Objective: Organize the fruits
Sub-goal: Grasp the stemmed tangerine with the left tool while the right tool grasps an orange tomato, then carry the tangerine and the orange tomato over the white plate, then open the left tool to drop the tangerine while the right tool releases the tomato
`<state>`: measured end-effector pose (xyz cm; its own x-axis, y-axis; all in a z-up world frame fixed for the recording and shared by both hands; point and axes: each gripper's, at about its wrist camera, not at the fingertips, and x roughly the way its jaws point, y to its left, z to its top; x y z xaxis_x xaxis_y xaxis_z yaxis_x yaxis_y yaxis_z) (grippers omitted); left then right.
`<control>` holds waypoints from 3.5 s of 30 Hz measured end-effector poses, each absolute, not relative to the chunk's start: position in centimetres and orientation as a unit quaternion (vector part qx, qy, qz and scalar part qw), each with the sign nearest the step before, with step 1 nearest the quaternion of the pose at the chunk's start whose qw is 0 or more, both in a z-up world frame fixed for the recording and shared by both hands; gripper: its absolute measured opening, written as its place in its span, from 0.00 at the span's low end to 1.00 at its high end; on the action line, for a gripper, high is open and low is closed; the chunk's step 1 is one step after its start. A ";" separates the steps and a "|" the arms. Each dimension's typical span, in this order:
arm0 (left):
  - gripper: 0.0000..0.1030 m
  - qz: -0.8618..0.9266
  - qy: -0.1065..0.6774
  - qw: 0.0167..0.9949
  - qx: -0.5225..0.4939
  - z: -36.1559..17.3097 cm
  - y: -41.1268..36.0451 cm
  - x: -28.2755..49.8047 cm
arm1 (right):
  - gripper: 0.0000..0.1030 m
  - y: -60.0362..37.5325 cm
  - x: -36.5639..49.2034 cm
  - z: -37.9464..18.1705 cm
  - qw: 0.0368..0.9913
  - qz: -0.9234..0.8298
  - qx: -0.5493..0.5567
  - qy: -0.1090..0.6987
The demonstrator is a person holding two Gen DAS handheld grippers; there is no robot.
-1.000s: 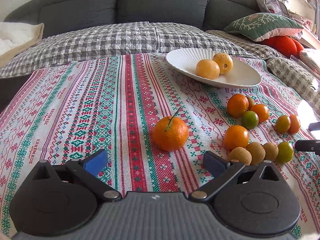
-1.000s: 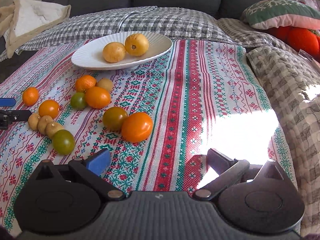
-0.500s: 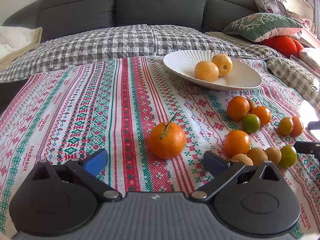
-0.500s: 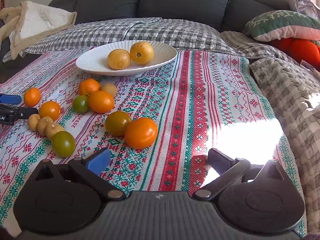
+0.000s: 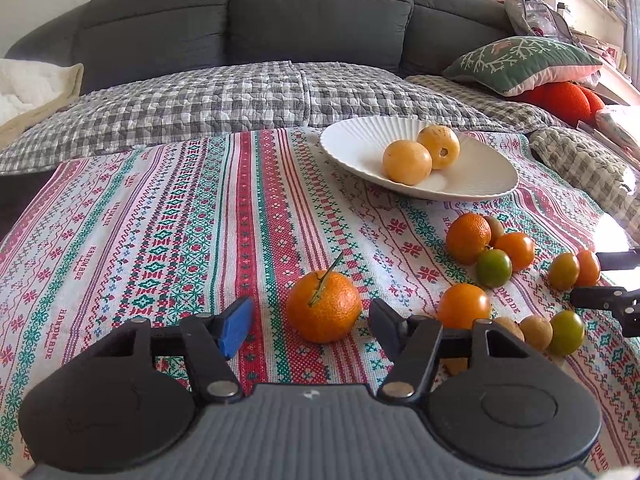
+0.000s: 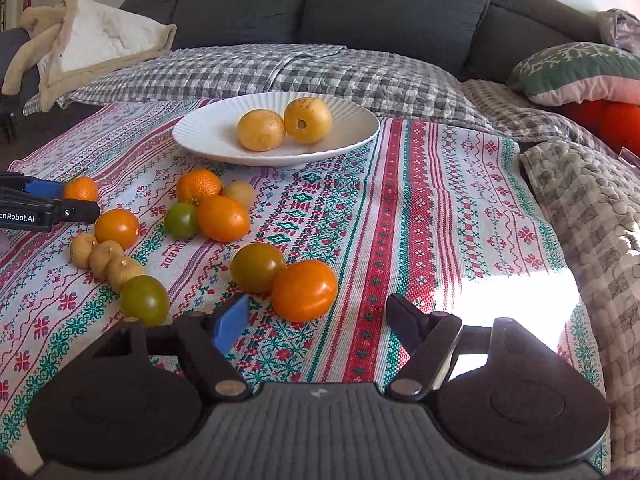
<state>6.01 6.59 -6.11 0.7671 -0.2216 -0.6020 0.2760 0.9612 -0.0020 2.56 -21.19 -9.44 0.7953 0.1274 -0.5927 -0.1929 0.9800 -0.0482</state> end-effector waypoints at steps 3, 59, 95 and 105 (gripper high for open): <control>0.35 -0.133 0.313 0.939 0.044 -6.0 6.6 6.0 | 0.54 -21.2 2.5 -9.3 0.946 0.087 -0.052 0.308; 0.15 -0.218 0.315 0.922 0.059 -0.8 -1.1 7.7 | 0.30 -19.8 4.8 -3.6 0.949 0.140 -0.034 0.279; 0.16 -0.241 0.355 0.902 0.056 -3.2 -5.4 16.9 | 0.30 -22.5 15.7 -4.0 0.928 0.137 0.049 0.343; 0.17 -0.248 0.355 0.899 0.069 -3.7 -6.1 17.9 | 0.30 -22.5 16.7 -4.3 0.924 0.143 0.066 0.349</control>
